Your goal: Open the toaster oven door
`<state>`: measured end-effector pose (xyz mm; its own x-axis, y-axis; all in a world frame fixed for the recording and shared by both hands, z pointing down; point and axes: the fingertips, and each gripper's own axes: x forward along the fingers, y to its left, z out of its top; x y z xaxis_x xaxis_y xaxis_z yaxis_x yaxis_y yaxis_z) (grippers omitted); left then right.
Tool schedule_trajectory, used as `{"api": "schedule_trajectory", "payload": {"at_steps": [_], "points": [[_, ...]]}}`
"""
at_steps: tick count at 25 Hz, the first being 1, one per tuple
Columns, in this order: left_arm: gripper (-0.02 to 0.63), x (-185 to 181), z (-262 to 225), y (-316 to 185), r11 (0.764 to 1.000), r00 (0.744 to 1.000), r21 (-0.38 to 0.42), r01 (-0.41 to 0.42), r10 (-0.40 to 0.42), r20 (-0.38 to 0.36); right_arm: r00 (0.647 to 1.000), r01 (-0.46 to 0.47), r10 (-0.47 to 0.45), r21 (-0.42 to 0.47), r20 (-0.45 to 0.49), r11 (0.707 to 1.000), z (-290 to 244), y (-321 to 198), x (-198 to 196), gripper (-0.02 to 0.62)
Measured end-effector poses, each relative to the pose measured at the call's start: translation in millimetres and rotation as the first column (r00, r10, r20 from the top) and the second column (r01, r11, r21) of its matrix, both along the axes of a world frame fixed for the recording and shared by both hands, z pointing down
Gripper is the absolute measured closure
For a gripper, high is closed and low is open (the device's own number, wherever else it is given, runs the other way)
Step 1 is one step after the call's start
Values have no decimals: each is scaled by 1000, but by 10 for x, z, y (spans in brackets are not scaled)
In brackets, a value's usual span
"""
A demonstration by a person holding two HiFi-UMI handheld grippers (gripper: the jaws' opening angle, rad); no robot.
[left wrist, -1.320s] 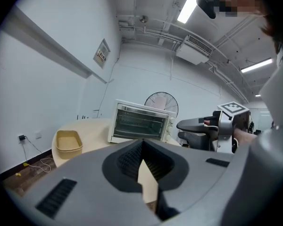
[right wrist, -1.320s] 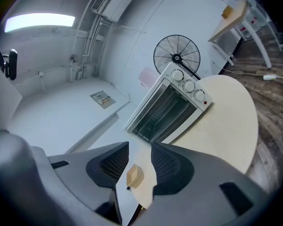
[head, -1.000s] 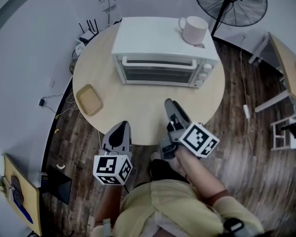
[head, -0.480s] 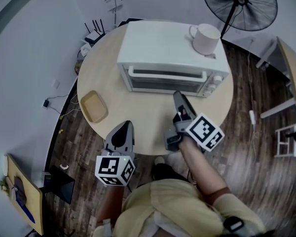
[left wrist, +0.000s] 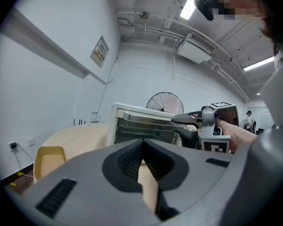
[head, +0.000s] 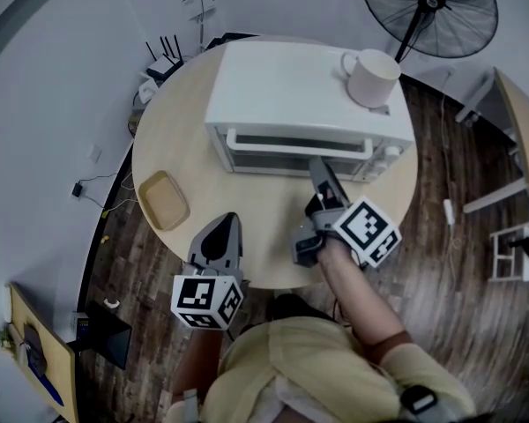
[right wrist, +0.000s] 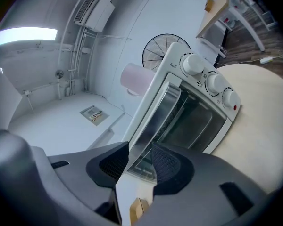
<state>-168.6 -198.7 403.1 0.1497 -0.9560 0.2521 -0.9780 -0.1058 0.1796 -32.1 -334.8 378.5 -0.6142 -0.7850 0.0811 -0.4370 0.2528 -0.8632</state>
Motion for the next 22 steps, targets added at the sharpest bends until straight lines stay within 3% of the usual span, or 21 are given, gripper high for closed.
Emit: {"api": "schedule_trajectory", "payload": {"at_steps": [10, 22], "points": [[606, 21, 67, -290, 999, 999, 0, -35, 35, -5, 996, -15, 16, -17, 83, 1000, -23, -171, -51, 453], [605, 10, 120, -345, 999, 999, -6, -47, 47, 2, 994, -36, 39, -29, 99, 999, -11, -236, -61, 449]]}}
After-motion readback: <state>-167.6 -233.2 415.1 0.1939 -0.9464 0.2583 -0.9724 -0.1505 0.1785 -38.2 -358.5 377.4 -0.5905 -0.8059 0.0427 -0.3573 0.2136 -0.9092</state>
